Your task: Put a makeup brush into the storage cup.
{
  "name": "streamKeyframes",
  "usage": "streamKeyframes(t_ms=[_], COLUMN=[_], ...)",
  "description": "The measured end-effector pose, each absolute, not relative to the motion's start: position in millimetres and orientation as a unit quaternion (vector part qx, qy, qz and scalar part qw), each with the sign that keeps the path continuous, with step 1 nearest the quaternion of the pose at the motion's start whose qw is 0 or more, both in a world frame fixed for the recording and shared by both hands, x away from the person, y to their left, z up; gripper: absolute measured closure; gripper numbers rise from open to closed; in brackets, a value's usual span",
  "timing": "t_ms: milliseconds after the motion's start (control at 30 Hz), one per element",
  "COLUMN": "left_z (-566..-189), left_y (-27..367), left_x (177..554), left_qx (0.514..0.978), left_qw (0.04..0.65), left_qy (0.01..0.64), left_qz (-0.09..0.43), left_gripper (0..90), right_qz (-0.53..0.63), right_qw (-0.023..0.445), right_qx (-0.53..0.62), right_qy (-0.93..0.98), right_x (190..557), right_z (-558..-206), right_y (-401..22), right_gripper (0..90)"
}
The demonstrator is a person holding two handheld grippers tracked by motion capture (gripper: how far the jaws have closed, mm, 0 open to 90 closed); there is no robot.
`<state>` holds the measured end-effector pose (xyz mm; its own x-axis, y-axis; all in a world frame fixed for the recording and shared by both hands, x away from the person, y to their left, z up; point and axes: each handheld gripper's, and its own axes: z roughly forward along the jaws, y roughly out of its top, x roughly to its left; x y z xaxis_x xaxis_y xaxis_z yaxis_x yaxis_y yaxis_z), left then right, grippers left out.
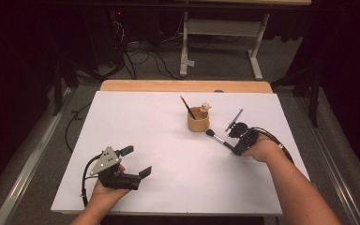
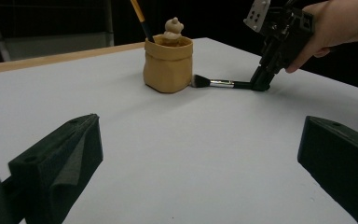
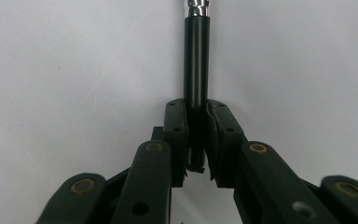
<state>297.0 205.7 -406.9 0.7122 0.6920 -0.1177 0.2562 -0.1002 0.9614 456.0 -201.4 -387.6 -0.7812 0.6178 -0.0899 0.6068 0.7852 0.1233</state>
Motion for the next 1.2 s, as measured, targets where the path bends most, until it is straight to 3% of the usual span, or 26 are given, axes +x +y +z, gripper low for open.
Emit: streamKeyframes(t_ms=[867,1200], left_z=[-406.1,-406.6], left_y=[205.8,205.9], left_x=[297.4,298.1], left_qx=[0.715,0.718], left_qw=[0.584,0.580], left_qy=[0.332,0.333], left_qz=[0.192,0.193], left_gripper=[0.6,0.6], right_qz=[0.070,0.132], right_qw=[0.073,0.107], right_qx=[0.359,0.363], right_qy=[0.928,0.916], right_x=[412.1,393.9], right_z=[-363.1,-366.8], right_y=[-217.9,-222.2], right_gripper=[81.7,81.7])
